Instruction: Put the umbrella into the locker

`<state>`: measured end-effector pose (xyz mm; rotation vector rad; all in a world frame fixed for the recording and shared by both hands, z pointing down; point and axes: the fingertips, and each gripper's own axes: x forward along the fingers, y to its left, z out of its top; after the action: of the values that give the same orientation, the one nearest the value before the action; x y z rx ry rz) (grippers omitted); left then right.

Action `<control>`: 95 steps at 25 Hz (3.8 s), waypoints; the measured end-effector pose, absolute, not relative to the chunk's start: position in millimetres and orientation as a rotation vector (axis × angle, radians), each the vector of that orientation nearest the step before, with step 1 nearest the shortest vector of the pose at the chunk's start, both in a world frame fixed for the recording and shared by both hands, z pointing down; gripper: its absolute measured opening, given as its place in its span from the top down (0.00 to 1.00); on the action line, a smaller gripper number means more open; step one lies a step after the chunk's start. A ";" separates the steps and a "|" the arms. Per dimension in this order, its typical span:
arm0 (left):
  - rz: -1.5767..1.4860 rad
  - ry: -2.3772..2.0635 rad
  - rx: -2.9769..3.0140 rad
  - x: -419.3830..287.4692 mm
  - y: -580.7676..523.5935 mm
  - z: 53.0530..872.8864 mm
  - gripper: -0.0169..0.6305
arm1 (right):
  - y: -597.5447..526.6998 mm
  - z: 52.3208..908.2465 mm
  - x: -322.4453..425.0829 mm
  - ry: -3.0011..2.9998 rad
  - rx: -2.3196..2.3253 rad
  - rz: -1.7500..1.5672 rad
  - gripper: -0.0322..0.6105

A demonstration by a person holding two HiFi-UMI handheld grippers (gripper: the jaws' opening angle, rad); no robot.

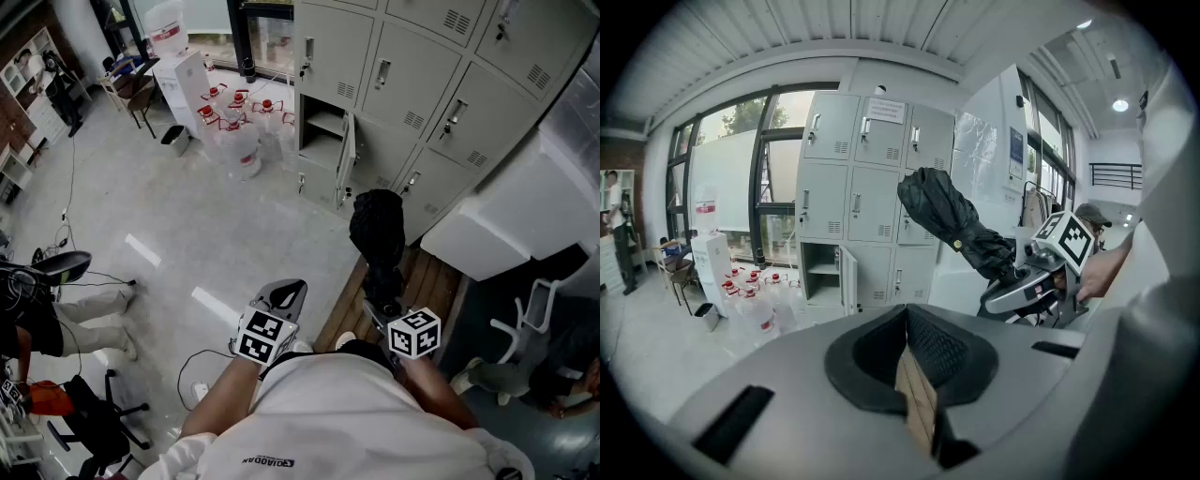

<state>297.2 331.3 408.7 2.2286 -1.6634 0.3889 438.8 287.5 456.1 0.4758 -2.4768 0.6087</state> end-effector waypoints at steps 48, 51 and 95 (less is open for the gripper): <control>0.338 -1.779 1.993 181.5 289.0 476.7 0.95 | 201.6 526.9 333.7 -2.422 0.357 0.628 0.83; 0.235 -1.736 2.007 161.9 241.4 486.9 0.95 | 169.1 546.7 319.8 -2.432 0.361 0.598 0.83; 0.557 -1.068 2.519 -139.6 -222.5 540.8 0.95 | -129.2 649.5 24.6 -2.111 0.927 0.865 0.83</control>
<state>-139.6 -222.5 540.8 2.5186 -1.0684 0.5569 24.6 -129.2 649.5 0.9273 -2.1111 0.8651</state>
